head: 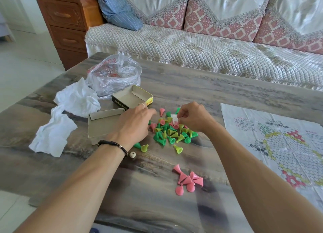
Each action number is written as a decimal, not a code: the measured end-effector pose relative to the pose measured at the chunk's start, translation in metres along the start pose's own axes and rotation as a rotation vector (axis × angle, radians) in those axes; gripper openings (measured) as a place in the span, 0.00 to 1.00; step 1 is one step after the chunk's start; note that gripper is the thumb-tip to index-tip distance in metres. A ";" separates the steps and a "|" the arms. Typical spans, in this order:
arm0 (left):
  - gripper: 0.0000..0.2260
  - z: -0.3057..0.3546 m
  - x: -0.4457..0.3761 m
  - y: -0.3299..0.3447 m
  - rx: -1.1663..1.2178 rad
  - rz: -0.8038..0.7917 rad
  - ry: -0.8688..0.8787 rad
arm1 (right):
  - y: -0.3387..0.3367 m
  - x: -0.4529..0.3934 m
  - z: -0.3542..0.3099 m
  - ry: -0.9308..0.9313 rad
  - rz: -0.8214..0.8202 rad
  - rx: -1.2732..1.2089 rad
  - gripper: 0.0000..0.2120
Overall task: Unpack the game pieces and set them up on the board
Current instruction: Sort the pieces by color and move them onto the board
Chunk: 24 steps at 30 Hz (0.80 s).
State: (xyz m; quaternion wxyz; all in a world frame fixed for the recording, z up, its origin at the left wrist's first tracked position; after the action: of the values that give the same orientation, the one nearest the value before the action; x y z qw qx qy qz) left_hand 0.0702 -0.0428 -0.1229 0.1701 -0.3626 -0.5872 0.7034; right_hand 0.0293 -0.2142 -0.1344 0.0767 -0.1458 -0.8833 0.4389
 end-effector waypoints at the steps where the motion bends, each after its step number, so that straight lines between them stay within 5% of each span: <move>1: 0.21 -0.001 0.001 -0.001 0.015 0.003 0.004 | 0.000 0.001 0.001 -0.003 0.002 -0.002 0.07; 10: 0.18 -0.005 -0.002 -0.012 0.183 0.014 0.055 | -0.008 0.008 0.006 -0.017 0.047 -0.037 0.06; 17: 0.07 0.008 -0.001 0.006 0.140 -0.181 0.102 | -0.035 0.029 0.009 -0.027 0.188 -0.150 0.09; 24: 0.05 0.008 -0.006 0.005 0.197 -0.107 0.052 | -0.043 0.066 0.007 -0.052 0.213 -0.237 0.08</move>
State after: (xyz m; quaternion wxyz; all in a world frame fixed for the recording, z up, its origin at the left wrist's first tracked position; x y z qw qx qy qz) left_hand 0.0697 -0.0541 -0.1255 0.2572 -0.3303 -0.5293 0.7380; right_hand -0.0431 -0.2226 -0.1034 -0.0108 -0.2351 -0.9101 0.3411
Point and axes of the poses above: each hand's wrist, its own x-axis away from the middle knuckle, its own y-axis out of the palm, z = x × y, the point moved 8 cm from there along -x, towards the middle knuckle, and after that the axes turned 10 degrees about -x, right-handed, at the moved point
